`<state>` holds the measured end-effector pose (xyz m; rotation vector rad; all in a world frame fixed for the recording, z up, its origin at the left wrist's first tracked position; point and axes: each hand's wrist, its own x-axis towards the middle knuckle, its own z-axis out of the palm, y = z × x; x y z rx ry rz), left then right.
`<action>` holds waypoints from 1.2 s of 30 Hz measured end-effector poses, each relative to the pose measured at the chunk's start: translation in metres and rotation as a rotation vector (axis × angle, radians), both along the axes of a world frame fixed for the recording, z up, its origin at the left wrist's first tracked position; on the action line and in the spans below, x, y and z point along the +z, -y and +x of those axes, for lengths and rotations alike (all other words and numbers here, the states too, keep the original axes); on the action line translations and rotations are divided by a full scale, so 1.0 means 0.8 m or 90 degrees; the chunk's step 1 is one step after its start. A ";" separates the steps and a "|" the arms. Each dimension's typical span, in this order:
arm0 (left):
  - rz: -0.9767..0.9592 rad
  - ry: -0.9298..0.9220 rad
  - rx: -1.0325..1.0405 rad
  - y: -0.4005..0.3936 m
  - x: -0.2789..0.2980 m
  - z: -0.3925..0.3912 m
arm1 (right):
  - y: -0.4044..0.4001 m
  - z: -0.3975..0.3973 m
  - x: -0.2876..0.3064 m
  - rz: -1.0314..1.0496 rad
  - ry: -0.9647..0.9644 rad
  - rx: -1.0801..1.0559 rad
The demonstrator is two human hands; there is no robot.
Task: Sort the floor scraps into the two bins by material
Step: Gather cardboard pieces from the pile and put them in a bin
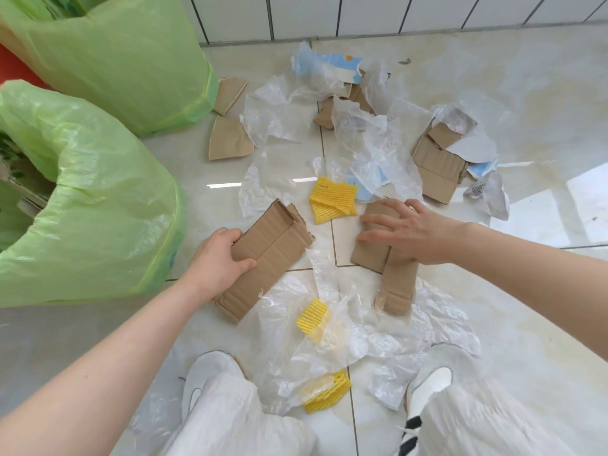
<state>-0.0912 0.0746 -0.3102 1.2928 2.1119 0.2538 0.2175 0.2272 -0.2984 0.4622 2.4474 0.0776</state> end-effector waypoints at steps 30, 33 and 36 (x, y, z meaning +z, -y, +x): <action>0.238 0.049 0.224 0.043 0.146 -0.021 | 0.034 -0.101 0.138 -0.191 -0.527 -0.566; 0.327 0.069 0.278 0.055 0.192 -0.030 | 0.052 -0.138 0.156 -0.292 -0.662 -0.673; 0.443 0.079 0.343 0.064 0.230 -0.050 | 0.069 -0.182 0.182 -0.472 -0.740 -0.770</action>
